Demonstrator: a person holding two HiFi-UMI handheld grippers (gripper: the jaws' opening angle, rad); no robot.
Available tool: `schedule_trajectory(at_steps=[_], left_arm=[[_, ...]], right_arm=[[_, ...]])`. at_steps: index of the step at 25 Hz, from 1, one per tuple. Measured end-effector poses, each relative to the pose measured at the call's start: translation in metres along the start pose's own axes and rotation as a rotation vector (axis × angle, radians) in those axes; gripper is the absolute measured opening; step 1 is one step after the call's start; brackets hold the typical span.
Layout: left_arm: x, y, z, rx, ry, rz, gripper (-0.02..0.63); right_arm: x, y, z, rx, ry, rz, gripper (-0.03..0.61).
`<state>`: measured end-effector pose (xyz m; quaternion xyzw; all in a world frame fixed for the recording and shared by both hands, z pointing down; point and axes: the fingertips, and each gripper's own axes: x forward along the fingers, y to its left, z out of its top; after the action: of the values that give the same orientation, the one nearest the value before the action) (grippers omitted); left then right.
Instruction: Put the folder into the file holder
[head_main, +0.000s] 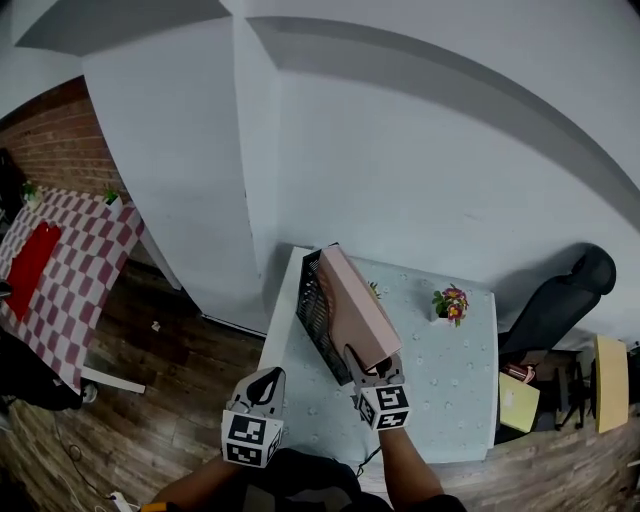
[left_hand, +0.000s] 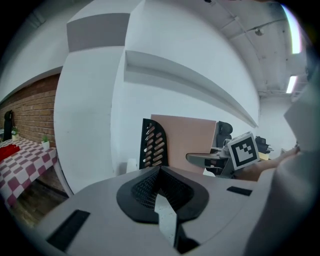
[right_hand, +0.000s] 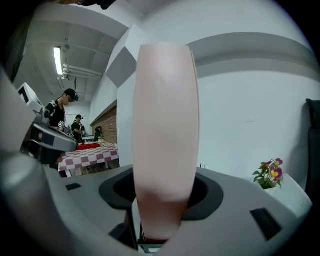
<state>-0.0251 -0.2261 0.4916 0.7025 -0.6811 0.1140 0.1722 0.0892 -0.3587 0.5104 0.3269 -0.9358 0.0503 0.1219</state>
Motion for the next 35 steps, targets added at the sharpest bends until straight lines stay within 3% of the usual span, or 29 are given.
schedule_trajectory(at_steps=[5,11,14,17,20,28,35], left_arm=[[-0.004,-0.013,0.006,0.007,-0.033,-0.045,0.009],[-0.007,-0.031,0.014,0.050,-0.072,-0.105,0.009],[-0.008,-0.042,0.020,0.071,-0.092,-0.141,0.009],[-0.007,-0.050,0.026,0.088,-0.109,-0.173,0.009],[-0.006,-0.059,0.027,0.097,-0.112,-0.210,0.009],[-0.004,-0.076,0.024,0.123,-0.100,-0.287,0.009],[-0.005,-0.076,0.024,0.140,-0.099,-0.301,0.009]], right_arm=[[-0.035,-0.003,0.012,0.005,0.009,-0.059,0.229],[-0.081,-0.001,0.028,0.036,0.020,-0.193,0.220],[-0.103,0.004,0.036,0.057,0.005,-0.253,0.173],[-0.121,0.012,0.041,0.083,-0.006,-0.298,0.082],[-0.134,0.023,0.041,0.128,0.005,-0.305,0.019],[-0.155,0.033,0.024,0.151,0.019,-0.353,0.012],[-0.154,0.039,0.023,0.141,0.019,-0.363,0.012]])
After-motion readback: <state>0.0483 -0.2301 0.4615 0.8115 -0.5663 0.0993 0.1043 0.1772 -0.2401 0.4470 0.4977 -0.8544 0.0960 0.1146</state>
